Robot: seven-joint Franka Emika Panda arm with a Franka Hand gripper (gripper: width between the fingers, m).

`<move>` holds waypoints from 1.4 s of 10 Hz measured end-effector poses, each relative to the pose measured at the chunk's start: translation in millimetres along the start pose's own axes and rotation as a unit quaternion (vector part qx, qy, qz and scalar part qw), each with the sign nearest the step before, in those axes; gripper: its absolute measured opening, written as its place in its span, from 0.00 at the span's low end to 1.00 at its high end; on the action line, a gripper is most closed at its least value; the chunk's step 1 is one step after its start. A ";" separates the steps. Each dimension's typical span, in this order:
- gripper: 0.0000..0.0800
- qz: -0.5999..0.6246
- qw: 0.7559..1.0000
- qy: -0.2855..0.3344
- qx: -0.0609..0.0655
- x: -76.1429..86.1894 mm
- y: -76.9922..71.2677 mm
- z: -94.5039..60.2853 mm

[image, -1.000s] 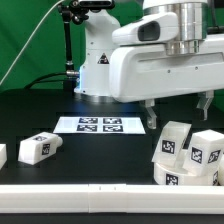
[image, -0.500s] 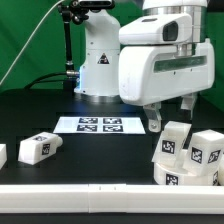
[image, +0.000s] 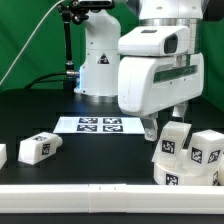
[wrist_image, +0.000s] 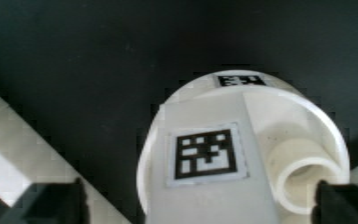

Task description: Assemble stool

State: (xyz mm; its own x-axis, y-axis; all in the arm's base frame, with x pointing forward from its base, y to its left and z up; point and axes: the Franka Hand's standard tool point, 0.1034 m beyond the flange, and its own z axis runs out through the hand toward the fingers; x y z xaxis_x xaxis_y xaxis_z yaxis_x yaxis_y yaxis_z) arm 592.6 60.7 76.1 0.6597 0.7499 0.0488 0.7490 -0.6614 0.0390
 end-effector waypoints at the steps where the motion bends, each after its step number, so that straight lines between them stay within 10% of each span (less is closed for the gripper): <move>1: 0.62 0.003 1.000 0.000 0.000 0.0 0.0 0.0; 3: 0.42 0.006 1.000 0.000 0.000 -0.5 0.6 0.0; 8: 0.42 0.151 0.989 0.001 0.001 -1.0 1.1 0.0; 14: 0.43 0.430 0.903 0.001 0.000 2.8 -3.7 0.4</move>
Offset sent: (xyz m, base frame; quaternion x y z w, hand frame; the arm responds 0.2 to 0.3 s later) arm 0.0000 0.0000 0.0000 0.0000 0.0000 0.0650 0.9979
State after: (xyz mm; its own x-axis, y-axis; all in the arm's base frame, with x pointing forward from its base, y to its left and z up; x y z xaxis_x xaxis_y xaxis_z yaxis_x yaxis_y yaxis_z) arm 591.7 65.3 75.7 0.9971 -0.0415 0.0633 -0.0407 -0.9991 -0.0151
